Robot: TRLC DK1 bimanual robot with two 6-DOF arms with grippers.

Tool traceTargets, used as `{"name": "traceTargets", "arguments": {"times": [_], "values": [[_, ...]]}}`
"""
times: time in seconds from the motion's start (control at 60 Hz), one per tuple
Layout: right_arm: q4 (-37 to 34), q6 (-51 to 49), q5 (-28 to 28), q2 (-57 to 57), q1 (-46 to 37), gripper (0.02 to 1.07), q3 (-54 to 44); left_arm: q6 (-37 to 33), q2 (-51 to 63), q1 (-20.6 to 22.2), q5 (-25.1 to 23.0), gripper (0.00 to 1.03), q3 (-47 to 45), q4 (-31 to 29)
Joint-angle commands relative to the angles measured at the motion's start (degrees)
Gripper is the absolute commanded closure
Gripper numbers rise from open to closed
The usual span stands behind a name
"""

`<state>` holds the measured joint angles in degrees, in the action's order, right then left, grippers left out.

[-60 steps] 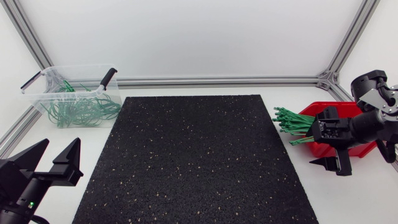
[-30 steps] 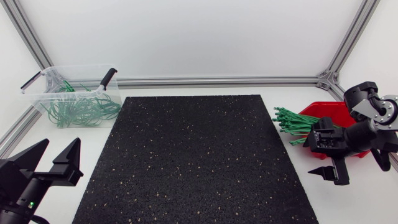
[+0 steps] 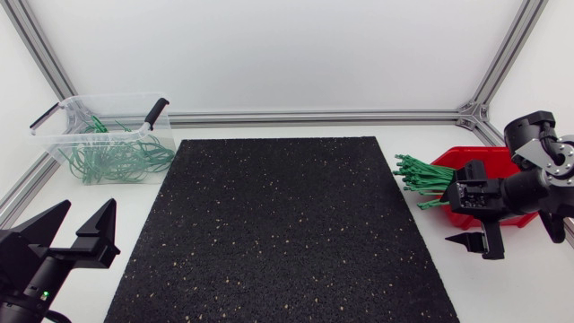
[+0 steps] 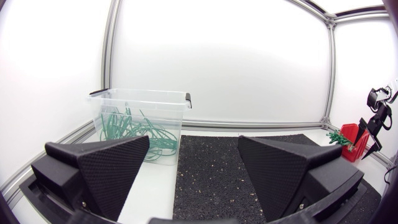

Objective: Take a green cable tie from the red box, thread the tail through the head to close it, then place it in the transparent bin on the left.

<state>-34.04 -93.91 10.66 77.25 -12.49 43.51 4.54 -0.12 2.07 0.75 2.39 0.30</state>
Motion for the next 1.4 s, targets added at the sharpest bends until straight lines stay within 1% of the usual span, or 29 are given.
{"name": "traceTargets", "arguments": {"times": [0.0,0.15,0.267,0.317,0.367,0.6,0.8,0.9,0.967,1.05,1.167,1.283,1.383], "values": [[0.7,-0.2,0.2,1.6,-0.2,0.07,0.5,1.0,-0.2,0.1,0.2,0.04,-2.2,-1.4],[2.6,0.0,-0.6,3.5,0.1,0.07,0.0,1.0,-0.1,0.3,0.2,0.04,-2.2,-1.4],[2.8,-0.4,-0.8,3.9,0.1,0.07,-0.6,1.0,-0.1,0.3,0.2,0.04,-2.2,-1.4],[2.6,-0.6,-1.0,3.8,0.0,0.08,-1.0,1.0,-0.1,0.3,0.2,0.04,-2.2,-1.4],[2.2,-1.1,-1.3,3.2,-0.1,0.1,-1.5,1.0,-0.1,0.4,0.2,0.04,-2.2,-1.4],[0.6,-4.3,-2.1,0.0,-1.7,0.1,-3.4,1.0,-0.1,0.5,0.2,0.04,-2.2,-1.4],[0.6,-5.6,-2.8,-0.1,-2.8,0.11,-4.0,1.0,-0.1,0.6,0.2,0.04,-2.2,-1.4],[2.3,-5.7,-2.8,-0.2,-2.8,0.13,-4.3,1.0,-0.1,0.8,0.2,0.04,-2.2,-1.4],[5.3,-5.7,-2.8,-0.3,-2.7,0.16,-5.2,1.0,-0.1,0.8,0.2,0.04,-2.2,-1.4],[7.8,-5.9,-2.9,-0.5,-2.6,0.17,-6.0,1.0,-0.1,0.8,0.2,0.04,-2.2,-1.5],[10.4,-6.5,-3.5,-0.6,-2.4,0.3,-6.7,1.0,0.0,0.9,0.2,0.04,-2.2,-1.5],[12.0,-6.6,-4.1,-0.7,-2.3,0.32,-7.1,1.0,0.0,1.0,0.2,0.04,-2.2,-1.5],[12.9,-6.9,-4.2,-0.7,-2.0,0.5,-7.6,1.0,0.0,1.1,0.2,0.04,-2.2,-1.5]]}}
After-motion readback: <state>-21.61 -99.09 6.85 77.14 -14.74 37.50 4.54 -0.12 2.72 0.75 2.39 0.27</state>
